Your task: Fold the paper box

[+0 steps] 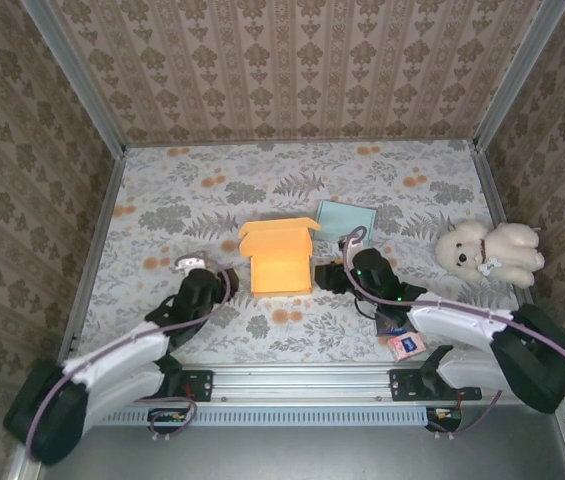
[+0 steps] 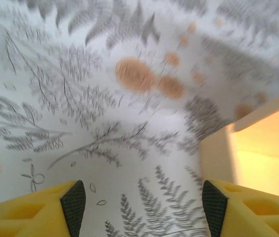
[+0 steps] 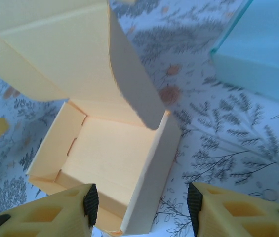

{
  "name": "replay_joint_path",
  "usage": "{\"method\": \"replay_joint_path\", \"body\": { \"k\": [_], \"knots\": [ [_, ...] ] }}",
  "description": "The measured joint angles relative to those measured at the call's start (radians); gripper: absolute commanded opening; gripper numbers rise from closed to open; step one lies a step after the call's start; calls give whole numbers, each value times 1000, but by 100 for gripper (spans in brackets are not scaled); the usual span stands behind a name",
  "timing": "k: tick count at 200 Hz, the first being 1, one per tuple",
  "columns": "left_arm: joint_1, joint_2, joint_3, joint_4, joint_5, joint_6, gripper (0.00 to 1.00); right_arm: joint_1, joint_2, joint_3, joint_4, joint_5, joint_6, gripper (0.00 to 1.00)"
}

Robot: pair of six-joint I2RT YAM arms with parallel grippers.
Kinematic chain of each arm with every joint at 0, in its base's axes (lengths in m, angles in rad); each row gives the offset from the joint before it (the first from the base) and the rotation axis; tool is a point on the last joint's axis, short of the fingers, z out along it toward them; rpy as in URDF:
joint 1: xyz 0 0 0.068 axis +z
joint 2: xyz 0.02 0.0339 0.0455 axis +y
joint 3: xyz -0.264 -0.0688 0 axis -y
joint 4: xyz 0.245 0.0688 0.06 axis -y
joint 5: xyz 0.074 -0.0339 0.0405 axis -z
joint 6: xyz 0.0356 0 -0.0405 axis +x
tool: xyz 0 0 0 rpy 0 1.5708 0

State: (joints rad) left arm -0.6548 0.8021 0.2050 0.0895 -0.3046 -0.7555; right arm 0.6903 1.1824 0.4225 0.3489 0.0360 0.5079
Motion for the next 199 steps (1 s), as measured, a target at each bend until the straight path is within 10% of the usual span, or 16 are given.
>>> {"method": "replay_joint_path", "body": {
  "k": [70, 199],
  "knots": [
    [1, -582, 0, -375, -55, 31, 69, 0, -234, -4, -122, 116, -43, 52],
    [17, -20, 108, -93, 68, 169, 62, -31, -14, 74, -110, 113, -117, 52]
  ]
}}
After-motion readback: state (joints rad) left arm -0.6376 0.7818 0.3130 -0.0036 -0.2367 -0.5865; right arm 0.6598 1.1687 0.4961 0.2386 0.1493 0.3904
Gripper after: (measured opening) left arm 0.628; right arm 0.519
